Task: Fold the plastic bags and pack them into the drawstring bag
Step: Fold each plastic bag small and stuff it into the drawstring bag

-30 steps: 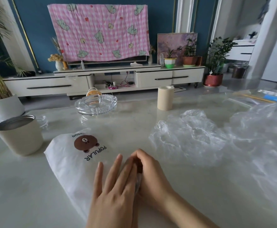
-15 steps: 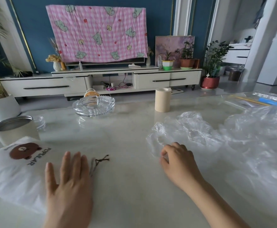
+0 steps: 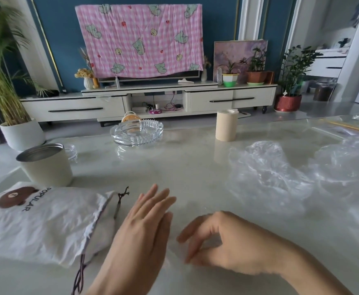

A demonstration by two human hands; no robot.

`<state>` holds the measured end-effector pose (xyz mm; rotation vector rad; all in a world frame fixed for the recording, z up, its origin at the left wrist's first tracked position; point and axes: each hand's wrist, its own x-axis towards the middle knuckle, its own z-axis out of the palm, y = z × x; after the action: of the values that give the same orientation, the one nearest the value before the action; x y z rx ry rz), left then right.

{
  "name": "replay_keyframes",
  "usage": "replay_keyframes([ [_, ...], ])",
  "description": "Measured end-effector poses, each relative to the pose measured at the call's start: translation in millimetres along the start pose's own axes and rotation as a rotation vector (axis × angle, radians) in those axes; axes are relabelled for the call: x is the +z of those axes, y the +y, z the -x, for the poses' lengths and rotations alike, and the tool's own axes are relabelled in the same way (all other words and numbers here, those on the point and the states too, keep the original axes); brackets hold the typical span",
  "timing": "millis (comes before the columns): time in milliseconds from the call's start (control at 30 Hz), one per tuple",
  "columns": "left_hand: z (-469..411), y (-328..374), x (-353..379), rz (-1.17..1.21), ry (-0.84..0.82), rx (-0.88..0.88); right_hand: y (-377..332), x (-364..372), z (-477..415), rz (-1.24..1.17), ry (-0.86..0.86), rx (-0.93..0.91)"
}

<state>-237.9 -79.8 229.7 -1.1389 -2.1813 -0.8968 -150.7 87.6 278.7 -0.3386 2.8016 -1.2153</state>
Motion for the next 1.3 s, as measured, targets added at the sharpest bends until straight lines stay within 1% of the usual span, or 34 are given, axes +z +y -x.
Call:
replay_keyframes([
  [33,4,-4,4,-0.014,-0.049,0.01,1,-2,1,0.034,-0.06,0.029],
  [100,11,-13,9,-0.132,-0.163,0.037,1,-7,3,0.08,-0.12,0.091],
  [167,16,-17,12,-0.26,-0.265,0.04,0,-13,6,0.075,-0.088,0.173],
  [200,18,-17,13,-0.299,-0.285,0.031,2,-14,4,0.081,-0.027,0.205],
  [234,18,-16,13,-0.312,-0.297,0.02,4,-12,3,0.12,0.075,0.227],
  [300,16,-13,10,-0.29,-0.268,0.006,12,-4,-2,0.255,0.345,0.229],
  [334,14,-11,8,-0.252,-0.212,0.016,15,2,-5,0.315,0.462,0.19],
  [367,11,-9,5,-0.205,-0.159,0.022,16,8,-8,0.347,0.542,0.131],
  [400,9,-7,3,-0.171,-0.123,0.027,17,14,-12,0.335,0.573,0.072],
  [434,7,-6,1,-0.161,-0.113,0.035,16,21,-14,0.293,0.548,0.034],
  [534,10,-8,4,-0.209,-0.156,0.052,14,44,-20,0.269,0.369,-0.028],
  [601,18,-13,9,-0.217,-0.177,0.045,21,54,-25,0.371,0.335,-0.055],
  [634,22,-17,12,-0.235,-0.215,0.03,24,54,-28,0.482,0.327,-0.043],
  [701,21,-19,9,-0.273,-0.393,-0.077,28,46,-29,0.612,0.258,0.039],
  [734,17,-17,5,-0.288,-0.484,-0.141,33,41,-27,0.59,0.155,0.128],
  [767,15,-15,3,-0.282,-0.532,-0.163,36,34,-25,0.577,0.068,0.194],
  [801,14,-15,2,-0.271,-0.529,-0.19,39,27,-24,0.596,0.025,0.218],
  [834,13,-14,-1,-0.257,-0.595,-0.262,42,23,-23,0.615,0.001,0.229],
  [868,13,-15,-4,-0.267,-0.638,-0.25,44,23,-23,0.613,-0.002,0.235],
  [934,10,-13,-6,-0.231,-0.672,-0.25,42,24,-24,0.577,0.037,0.228],
  [968,12,-15,-5,-0.195,-0.631,-0.261,40,24,-24,0.541,0.102,0.199],
  [1001,10,-12,-6,-0.178,-0.573,-0.224,38,21,-23,0.497,0.196,0.147],
  [1034,8,-10,-6,-0.17,-0.492,-0.144,35,16,-20,0.431,0.295,0.095],
  [1068,8,-9,-5,-0.144,-0.377,-0.069,32,9,-16,0.335,0.356,0.05],
  [1101,9,-9,-6,-0.097,-0.28,-0.03,27,0,-11,0.223,0.357,0.025],
  [1135,8,-10,-6,-0.071,-0.199,0.007,22,-7,-6,0.129,0.292,0.023],
  [1168,7,-11,-6,-0.046,-0.173,0.015,13,-11,0,0.074,0.151,0.057],
  [1201,6,-11,-7,-0.006,-0.187,-0.018,8,-12,4,0.1,0.007,0.102],
  [1235,4,-12,-8,0.039,-0.217,-0.082,7,-10,6,0.181,-0.098,0.135],
  [1268,5,-14,-8,0.086,-0.232,-0.141,9,-5,6,0.259,-0.151,0.147],
  [1301,4,-15,-10,0.124,-0.234,-0.184,9,0,4,0.302,-0.149,0.141],
])
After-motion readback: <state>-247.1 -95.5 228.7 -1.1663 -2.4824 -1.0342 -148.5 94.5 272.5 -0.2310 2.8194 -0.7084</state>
